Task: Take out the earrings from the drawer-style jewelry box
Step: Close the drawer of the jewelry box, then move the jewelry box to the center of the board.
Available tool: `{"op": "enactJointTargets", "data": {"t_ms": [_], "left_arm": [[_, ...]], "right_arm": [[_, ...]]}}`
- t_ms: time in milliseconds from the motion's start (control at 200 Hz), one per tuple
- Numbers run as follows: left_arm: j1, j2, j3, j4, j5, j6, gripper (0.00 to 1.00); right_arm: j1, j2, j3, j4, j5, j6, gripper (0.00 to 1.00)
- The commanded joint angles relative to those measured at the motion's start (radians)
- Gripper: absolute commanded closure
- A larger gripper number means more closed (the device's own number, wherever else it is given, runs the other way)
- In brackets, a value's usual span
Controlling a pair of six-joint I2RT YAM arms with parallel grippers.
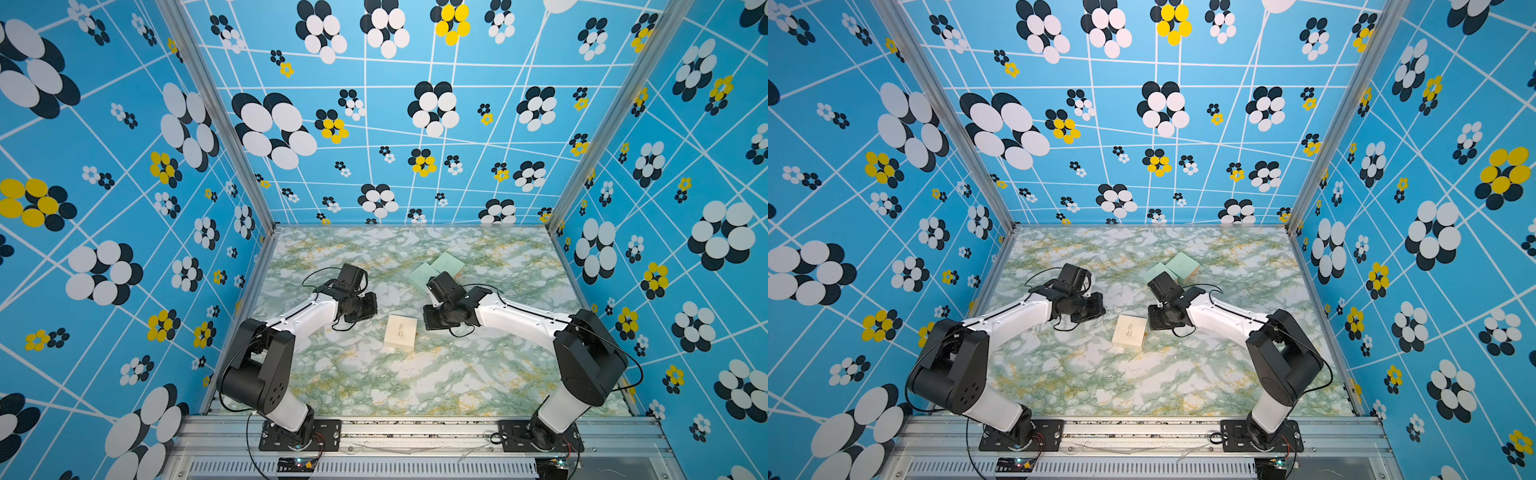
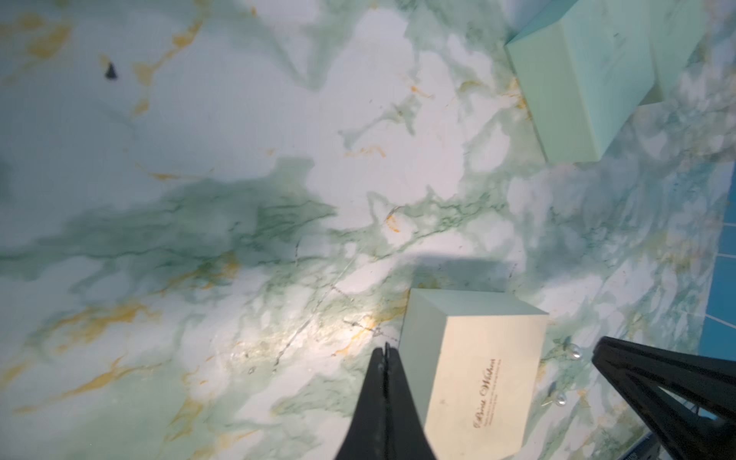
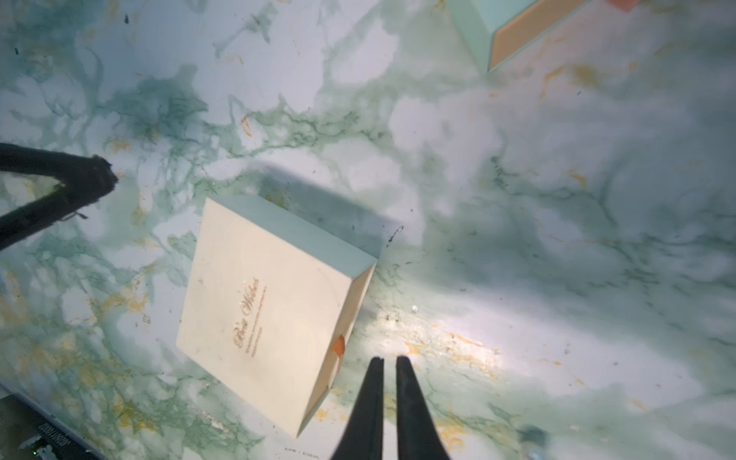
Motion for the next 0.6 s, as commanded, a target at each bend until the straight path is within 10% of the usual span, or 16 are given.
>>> {"op": "enactJointTargets", "data": {"t_ms": [0, 595], "left_arm": [[0.002, 0.017, 0.086, 0.021, 0.070, 0.020, 0.99], [0.017, 0.429, 0.554, 0.138, 0.230, -0.011, 0.59]], "right_arm": [[-0.054, -0.030, 0.053, -0.081, 0.050, -0.067, 0.88], [-0.208, 0.216, 0.390, -0.034, -0.047, -0.014, 0.63]]}}
